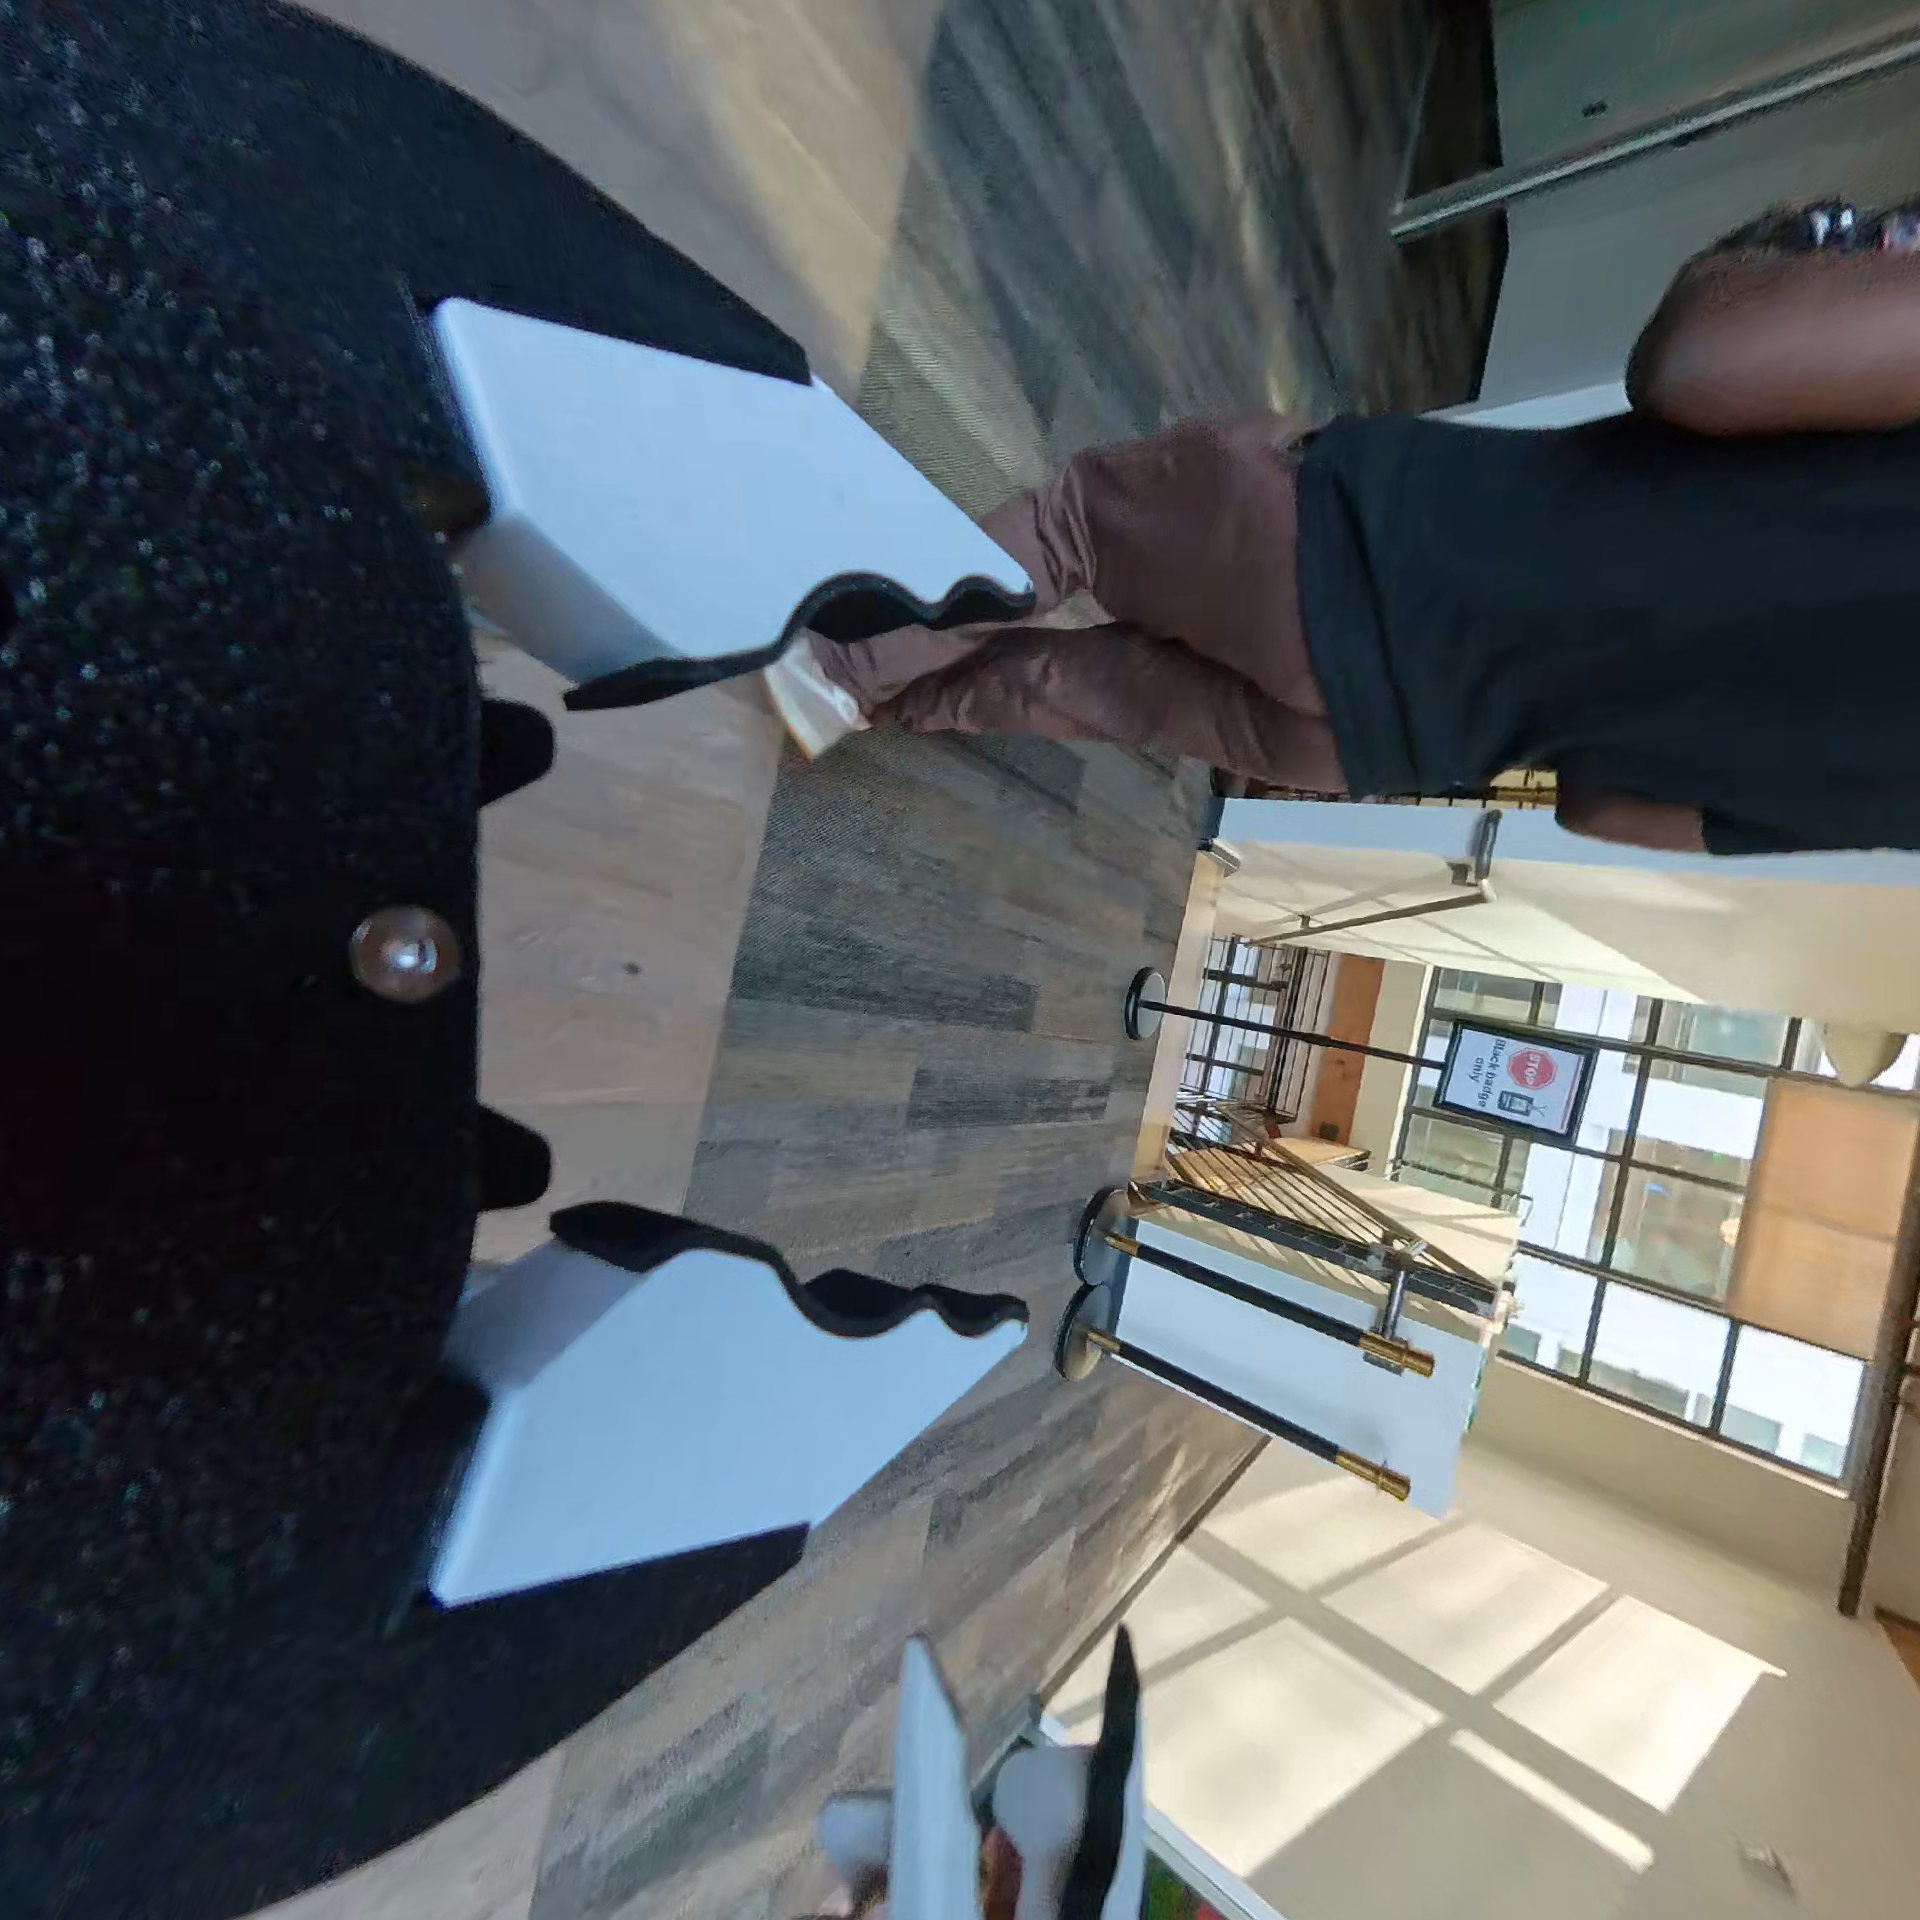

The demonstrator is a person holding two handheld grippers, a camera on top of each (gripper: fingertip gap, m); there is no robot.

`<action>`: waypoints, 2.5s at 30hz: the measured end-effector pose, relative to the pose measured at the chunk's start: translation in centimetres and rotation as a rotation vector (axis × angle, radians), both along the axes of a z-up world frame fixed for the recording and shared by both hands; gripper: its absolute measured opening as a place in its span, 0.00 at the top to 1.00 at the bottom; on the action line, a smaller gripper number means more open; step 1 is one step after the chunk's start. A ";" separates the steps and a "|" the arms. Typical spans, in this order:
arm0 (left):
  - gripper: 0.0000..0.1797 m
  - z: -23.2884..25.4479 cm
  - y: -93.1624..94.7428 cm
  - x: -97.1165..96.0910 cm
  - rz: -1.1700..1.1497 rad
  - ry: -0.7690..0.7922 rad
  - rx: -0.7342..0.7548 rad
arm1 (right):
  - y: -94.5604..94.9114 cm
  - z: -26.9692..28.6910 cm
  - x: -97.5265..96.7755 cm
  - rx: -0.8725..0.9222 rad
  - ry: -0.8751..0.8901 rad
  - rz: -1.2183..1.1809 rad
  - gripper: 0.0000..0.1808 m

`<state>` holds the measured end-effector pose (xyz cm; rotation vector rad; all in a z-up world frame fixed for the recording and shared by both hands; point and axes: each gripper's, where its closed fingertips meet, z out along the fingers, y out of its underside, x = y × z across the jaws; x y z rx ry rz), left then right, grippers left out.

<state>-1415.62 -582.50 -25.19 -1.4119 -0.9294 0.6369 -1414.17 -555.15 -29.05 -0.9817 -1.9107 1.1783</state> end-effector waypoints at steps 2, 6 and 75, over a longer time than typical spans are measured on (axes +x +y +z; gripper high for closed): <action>0.32 1.3 0.5 -8.1 -0.045 -0.006 -0.023 | 1.1 -0.9 -4.6 0.005 -0.029 -0.040 0.27; 0.32 1.7 1.4 -21.6 -0.121 -0.012 -0.030 | 3.5 -3.1 -15.8 -0.021 -0.053 -0.151 0.31; 0.32 -2.7 -79.6 -251.2 0.424 -0.070 -0.162 | -81.3 -3.2 -259.6 0.044 -0.019 0.284 0.26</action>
